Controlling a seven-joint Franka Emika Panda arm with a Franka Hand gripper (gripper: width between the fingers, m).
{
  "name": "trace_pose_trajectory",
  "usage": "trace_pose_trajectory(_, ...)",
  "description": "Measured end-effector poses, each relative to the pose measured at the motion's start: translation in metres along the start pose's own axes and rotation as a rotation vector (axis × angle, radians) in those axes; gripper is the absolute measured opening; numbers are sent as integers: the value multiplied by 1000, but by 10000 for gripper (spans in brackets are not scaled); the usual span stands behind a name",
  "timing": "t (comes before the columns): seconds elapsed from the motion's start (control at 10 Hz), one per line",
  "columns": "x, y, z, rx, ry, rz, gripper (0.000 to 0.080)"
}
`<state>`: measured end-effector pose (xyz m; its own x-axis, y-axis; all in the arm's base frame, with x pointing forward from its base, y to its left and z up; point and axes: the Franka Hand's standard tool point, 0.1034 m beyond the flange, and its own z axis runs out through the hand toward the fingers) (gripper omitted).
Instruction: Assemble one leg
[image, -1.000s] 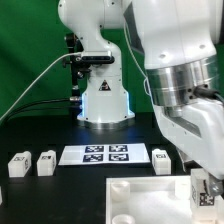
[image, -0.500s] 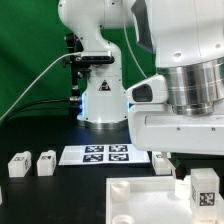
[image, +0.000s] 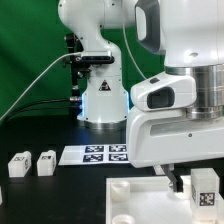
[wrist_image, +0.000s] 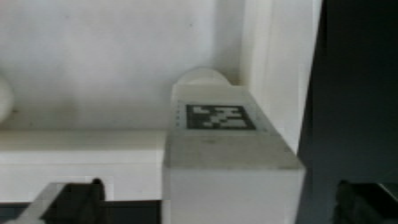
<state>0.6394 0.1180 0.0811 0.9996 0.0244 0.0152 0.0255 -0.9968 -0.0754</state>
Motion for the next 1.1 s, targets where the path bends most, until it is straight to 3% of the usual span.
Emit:
trace_pose_trajectory(0.2,0,0,0,0,0,0,393)
trace_pose_trajectory(0.3,0,0,0,0,0,12,393)
trace_pose_trajectory(0.4,0,0,0,1,0,21,291)
trace_pose_trajectory(0.5,0,1,0,1,0,68,291)
trace_pose_trajectory(1.1,-5,11,1,62,19,1122,293)
